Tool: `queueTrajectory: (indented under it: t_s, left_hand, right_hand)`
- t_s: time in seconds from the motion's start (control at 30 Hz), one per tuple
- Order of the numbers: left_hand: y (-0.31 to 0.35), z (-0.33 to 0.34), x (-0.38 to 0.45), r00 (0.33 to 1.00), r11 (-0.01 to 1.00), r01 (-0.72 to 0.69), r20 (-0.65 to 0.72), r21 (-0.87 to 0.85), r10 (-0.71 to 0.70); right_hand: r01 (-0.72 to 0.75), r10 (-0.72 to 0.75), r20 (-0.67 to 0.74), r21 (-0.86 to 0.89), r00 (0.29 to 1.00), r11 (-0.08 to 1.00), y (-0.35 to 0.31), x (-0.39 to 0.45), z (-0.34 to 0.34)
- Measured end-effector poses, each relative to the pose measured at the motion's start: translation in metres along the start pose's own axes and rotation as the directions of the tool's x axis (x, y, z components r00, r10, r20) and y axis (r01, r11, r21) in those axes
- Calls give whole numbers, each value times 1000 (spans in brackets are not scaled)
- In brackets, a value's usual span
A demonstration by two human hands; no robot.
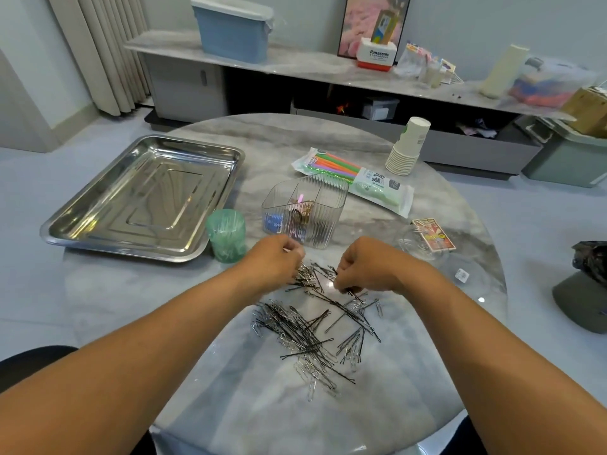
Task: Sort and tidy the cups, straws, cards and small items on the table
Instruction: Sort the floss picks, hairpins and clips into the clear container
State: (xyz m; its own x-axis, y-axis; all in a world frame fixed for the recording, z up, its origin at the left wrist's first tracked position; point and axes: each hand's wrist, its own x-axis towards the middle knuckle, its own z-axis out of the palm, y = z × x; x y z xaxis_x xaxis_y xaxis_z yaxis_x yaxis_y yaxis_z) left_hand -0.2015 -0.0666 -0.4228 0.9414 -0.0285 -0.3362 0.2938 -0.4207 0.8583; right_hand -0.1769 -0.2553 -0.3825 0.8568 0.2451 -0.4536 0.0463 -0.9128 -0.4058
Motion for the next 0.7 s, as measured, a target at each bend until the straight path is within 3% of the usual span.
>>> queueTrajectory:
  t_s: [0.07, 0.17, 0.27, 0.33, 0.57, 0.7]
  left_hand:
    - [8, 4, -1, 994, 949, 108, 24, -296, -106]
    - [14, 11, -7, 969, 757, 245, 138, -605, -204]
    - [18, 18, -15, 930, 485, 366, 319, -794, -180]
    - [18, 24, -17, 916, 378, 400, 378, -835, -134]
    - [17, 28, -17, 936, 366, 350, 339, -862, -96]
    - [11, 30, -19, 944, 429, 321, 321, -844, -74]
  right_hand:
    - [-31, 33, -8, 182, 999, 983, 3, -1, -9]
    - [-93, 55, 97, 451, 994, 888, 4, -1, -13]
    - [-151, 56, 166, 634, 984, 758, -1, 1, -4]
    - [-143, 59, 143, 703, 988, 697, -8, 1, 5]
    - [-20, 24, 5, 742, 1000, 670, -22, -6, 19]
    - [45, -28, -38, 574, 999, 818, -24, -11, 21]
